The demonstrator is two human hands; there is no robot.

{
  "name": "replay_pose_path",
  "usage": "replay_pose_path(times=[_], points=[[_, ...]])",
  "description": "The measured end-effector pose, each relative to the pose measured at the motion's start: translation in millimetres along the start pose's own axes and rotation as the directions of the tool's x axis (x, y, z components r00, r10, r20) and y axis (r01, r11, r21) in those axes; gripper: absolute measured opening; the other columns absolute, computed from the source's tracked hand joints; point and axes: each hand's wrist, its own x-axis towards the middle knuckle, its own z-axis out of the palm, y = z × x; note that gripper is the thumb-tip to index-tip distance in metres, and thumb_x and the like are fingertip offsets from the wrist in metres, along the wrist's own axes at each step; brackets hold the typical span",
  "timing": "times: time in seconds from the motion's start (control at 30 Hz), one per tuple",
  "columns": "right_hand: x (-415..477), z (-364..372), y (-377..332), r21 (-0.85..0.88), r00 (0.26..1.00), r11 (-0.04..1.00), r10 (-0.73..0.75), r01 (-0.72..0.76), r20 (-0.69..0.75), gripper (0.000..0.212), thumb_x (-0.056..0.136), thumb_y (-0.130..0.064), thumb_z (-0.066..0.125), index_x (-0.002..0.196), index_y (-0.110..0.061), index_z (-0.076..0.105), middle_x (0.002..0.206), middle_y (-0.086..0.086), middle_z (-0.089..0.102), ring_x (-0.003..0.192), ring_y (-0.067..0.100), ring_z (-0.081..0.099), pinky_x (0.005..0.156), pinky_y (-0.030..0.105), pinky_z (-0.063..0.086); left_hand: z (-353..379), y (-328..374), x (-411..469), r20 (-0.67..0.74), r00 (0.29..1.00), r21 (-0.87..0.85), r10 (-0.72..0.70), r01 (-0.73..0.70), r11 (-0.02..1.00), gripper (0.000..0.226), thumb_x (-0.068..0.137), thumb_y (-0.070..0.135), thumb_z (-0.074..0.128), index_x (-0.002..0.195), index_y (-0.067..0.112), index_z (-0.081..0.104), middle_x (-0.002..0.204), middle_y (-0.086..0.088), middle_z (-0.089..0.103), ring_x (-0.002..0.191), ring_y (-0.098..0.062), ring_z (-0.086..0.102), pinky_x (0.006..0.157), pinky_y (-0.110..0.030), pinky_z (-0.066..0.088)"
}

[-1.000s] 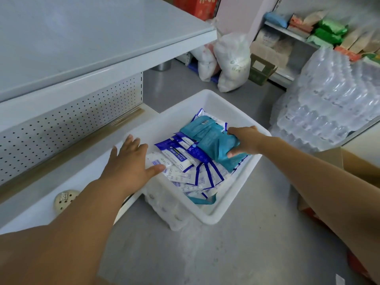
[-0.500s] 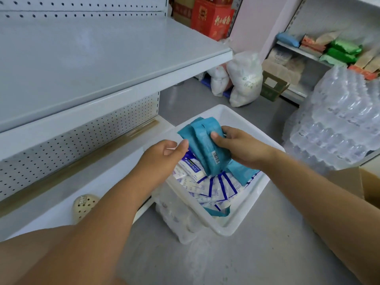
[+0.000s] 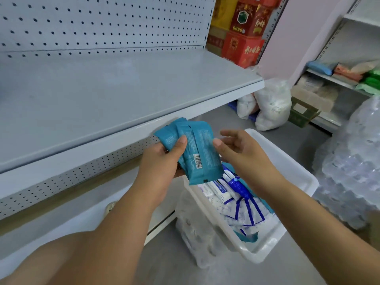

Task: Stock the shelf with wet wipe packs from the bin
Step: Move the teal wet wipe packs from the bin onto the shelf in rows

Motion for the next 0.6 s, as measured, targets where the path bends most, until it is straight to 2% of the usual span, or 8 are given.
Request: replay_pose_path(times=[0.1,0.17,0.27,0.33,0.37,0.43,0.53,0.6], points=[[-7,17,-19,0.147,0.997,0.989,0.017,-0.029,0.079,0.058,0.079,-0.045,0.074,0.129,-0.022,0.055,0.113,-0.002,0.073,0.101,0.012,0.072,0.088,0.034,0.06,-9,22,-7,-0.061,0.996,-0.032,0.06,-0.062,0.998,0.017,0.095,0.03,0.065,0.108,0.021,0.07,0.096,0.001,0.078,0.088,-0.019,0.076,0.073,-0.039,0.061],[-8,31,-37,0.222,0.996,0.975,-0.039,0.02,0.085,0.053,0.083,-0.035,0.075,0.129,-0.016,0.056,0.107,0.001,0.076,0.096,0.015,0.074,0.085,0.032,0.061,-16,42,-15,-0.142,0.98,-0.001,0.136,-0.138,0.99,0.016,0.092,0.03,0.069,0.104,0.019,0.072,0.09,0.002,0.078,0.082,-0.015,0.076,0.068,-0.035,0.062],[1,56,-70,0.329,0.993,0.94,-0.112,0.092,0.042,0.049,0.087,-0.031,0.075,0.128,-0.014,0.057,0.102,0.0,0.078,0.094,0.014,0.075,0.075,0.023,0.059,-39,80,-25,-0.279,0.908,0.145,0.314,-0.283,0.948,0.017,0.088,0.035,0.074,0.089,0.018,0.073,0.079,0.008,0.077,0.069,-0.006,0.073,0.057,-0.025,0.058],[8,77,-94,0.406,0.99,0.906,-0.141,0.123,0.015,0.047,0.086,-0.031,0.077,0.125,-0.016,0.058,0.101,0.001,0.078,0.093,0.014,0.075,0.073,0.027,0.059,-59,106,-30,-0.312,0.872,0.202,0.378,-0.327,0.923,0.02,0.087,0.038,0.074,0.089,0.017,0.074,0.081,0.006,0.077,0.074,-0.01,0.074,0.068,-0.034,0.061],[11,89,-106,0.448,0.987,0.883,-0.158,0.141,0.0,0.046,0.084,-0.029,0.078,0.124,-0.015,0.059,0.1,0.002,0.078,0.093,0.017,0.075,0.075,0.032,0.059,-71,118,-32,-0.326,0.862,0.203,0.389,-0.338,0.919,0.02,0.088,0.037,0.073,0.091,0.017,0.074,0.083,0.005,0.078,0.078,-0.012,0.075,0.073,-0.039,0.062],[17,114,-130,0.514,0.98,0.839,-0.2,0.181,-0.018,0.043,0.083,-0.025,0.081,0.119,-0.013,0.061,0.1,0.005,0.078,0.092,0.019,0.075,0.078,0.035,0.06,-99,138,-34,-0.366,0.853,0.179,0.373,-0.329,0.927,0.017,0.091,0.036,0.071,0.093,0.019,0.072,0.085,0.005,0.078,0.079,-0.014,0.075,0.07,-0.04,0.063],[25,153,-169,0.567,0.96,0.786,-0.279,0.244,-0.026,0.036,0.082,-0.019,0.082,0.112,-0.011,0.064,0.096,0.003,0.078,0.089,0.018,0.076,0.072,0.026,0.059,-142,164,-40,-0.417,0.835,0.172,0.358,-0.314,0.934,0.014,0.094,0.036,0.066,0.096,0.022,0.07,0.085,0.005,0.078,0.074,-0.013,0.075,0.056,-0.032,0.061],[28,180,-195,0.573,0.943,0.766,-0.329,0.292,-0.041,0.03,0.081,-0.017,0.083,0.106,-0.013,0.066,0.093,-0.001,0.078,0.086,0.017,0.075,0.069,0.024,0.058,-169,178,-45,-0.448,0.816,0.172,0.366,-0.323,0.931,0.015,0.097,0.036,0.063,0.101,0.023,0.07,0.088,0.005,0.078,0.075,-0.013,0.075,0.054,-0.029,0.059]])
